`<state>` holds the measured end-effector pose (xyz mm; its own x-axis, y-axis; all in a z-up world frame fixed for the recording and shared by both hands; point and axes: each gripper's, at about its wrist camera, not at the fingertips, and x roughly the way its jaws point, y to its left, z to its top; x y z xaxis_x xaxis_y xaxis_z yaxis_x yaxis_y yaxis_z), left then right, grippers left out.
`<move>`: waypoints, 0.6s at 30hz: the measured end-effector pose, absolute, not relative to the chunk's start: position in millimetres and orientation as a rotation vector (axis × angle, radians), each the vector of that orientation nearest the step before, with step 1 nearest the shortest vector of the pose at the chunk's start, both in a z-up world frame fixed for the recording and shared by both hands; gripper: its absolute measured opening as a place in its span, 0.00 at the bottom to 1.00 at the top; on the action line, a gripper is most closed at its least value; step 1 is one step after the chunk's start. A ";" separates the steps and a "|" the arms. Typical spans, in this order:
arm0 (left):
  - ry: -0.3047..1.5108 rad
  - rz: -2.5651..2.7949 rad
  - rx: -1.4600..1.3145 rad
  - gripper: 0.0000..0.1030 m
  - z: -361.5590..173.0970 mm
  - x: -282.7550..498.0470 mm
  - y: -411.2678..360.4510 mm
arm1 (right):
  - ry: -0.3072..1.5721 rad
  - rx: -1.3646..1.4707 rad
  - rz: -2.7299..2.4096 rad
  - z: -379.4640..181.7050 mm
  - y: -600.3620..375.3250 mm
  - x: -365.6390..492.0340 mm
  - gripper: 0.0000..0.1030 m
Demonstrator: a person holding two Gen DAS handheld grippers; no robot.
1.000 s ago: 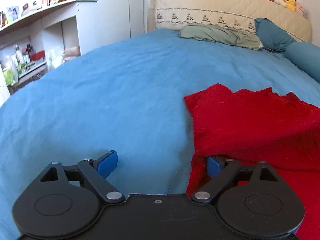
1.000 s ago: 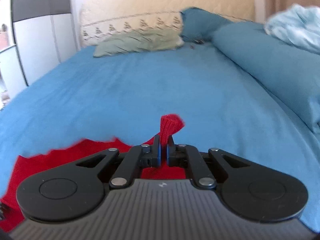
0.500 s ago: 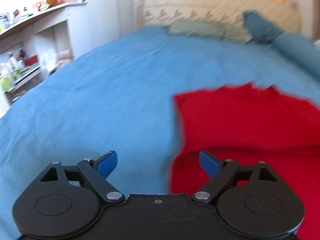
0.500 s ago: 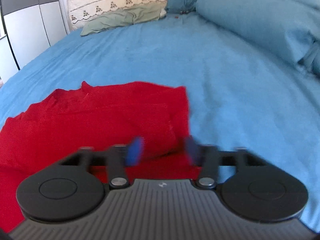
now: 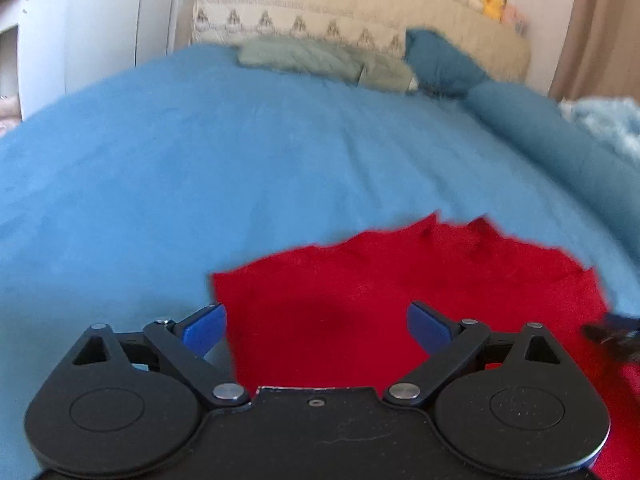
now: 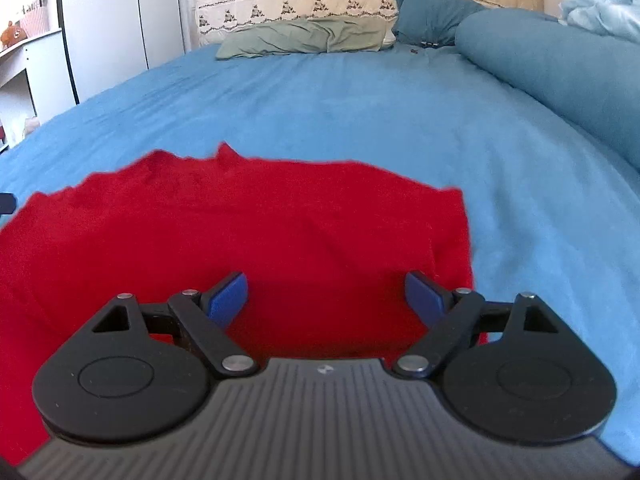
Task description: Fold small clothes
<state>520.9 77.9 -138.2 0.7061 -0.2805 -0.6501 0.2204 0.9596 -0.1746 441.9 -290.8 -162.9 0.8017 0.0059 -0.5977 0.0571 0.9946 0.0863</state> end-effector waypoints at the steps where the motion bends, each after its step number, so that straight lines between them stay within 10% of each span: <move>1: 0.765 -0.267 -0.079 0.96 -146.8 529.4 80.5 | 0.643 0.117 -0.036 -163.2 -296.4 441.8 0.99; 18: 0.781 -0.445 -0.148 0.98 -151.8 508.7 80.1 | 0.634 0.157 0.015 -153.7 -301.1 419.0 0.99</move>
